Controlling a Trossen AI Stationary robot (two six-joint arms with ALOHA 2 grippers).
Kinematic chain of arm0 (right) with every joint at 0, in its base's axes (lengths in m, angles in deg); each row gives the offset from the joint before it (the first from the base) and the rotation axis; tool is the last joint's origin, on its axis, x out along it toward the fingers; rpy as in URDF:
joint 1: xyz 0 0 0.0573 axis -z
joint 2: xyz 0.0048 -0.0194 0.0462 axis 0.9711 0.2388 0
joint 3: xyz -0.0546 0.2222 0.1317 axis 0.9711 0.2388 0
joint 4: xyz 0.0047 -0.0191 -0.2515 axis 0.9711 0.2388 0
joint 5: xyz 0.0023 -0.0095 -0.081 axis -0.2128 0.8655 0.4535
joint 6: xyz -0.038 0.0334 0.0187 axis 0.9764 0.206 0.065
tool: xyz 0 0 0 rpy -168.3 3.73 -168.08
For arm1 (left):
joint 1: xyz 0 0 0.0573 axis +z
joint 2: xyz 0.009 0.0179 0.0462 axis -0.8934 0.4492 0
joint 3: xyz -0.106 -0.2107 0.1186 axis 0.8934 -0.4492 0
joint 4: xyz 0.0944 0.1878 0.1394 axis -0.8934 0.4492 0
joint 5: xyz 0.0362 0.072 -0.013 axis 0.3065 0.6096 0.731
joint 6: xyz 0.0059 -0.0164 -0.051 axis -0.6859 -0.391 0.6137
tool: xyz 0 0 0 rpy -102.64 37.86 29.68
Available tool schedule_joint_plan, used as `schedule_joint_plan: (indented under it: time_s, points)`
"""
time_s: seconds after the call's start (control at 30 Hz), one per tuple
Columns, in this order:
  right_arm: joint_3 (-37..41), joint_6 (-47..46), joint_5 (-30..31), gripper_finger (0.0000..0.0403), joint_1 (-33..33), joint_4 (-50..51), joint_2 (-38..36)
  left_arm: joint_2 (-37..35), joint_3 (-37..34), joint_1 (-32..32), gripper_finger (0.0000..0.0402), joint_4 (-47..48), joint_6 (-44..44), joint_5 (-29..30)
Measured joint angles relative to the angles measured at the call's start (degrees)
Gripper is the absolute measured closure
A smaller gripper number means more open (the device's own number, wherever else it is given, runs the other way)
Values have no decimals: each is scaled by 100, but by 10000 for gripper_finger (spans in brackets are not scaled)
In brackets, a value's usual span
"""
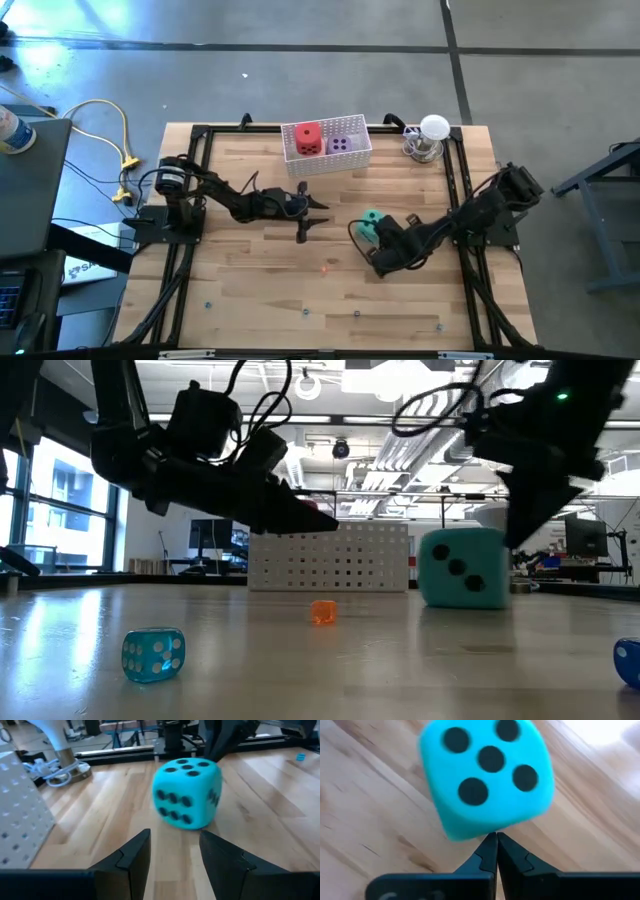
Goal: Pick & Place Dice
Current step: Put the large blue dice into the white bin
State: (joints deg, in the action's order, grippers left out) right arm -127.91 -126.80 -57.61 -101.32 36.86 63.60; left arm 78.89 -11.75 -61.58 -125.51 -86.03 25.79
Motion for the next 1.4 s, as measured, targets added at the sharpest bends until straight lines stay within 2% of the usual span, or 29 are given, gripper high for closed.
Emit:
schedule_joint_plan:
  time_s: [0.23,0.47,0.63,0.83,0.93,1.03,1.23,1.4]
  points:
    - [0,1451,44,401,481,-1243,2,12,5,-1,239,-81,0,-40]
    - [0,1904,-12,390,619,-1901,2,12,5,-1,239,-58,0,-38]
    - [0,2315,-118,337,491,-2245,4,12,5,-1,239,-32,114,-34]
    - [0,3068,12,230,293,-2978,4,10,3,-1,239,-29,533,-32]
    - [0,3232,262,183,207,-2863,4,10,3,-3,239,5,791,-267]
    - [0,3085,379,163,167,-2632,-95,10,-1,-9,239,16,997,-757]
    - [-2,2907,-319,169,194,-2060,-439,10,-1,-5,239,-49,738,-766]
    - [-2,2580,-863,179,189,-1097,-748,47,127,-18,239,-49,511,-641]
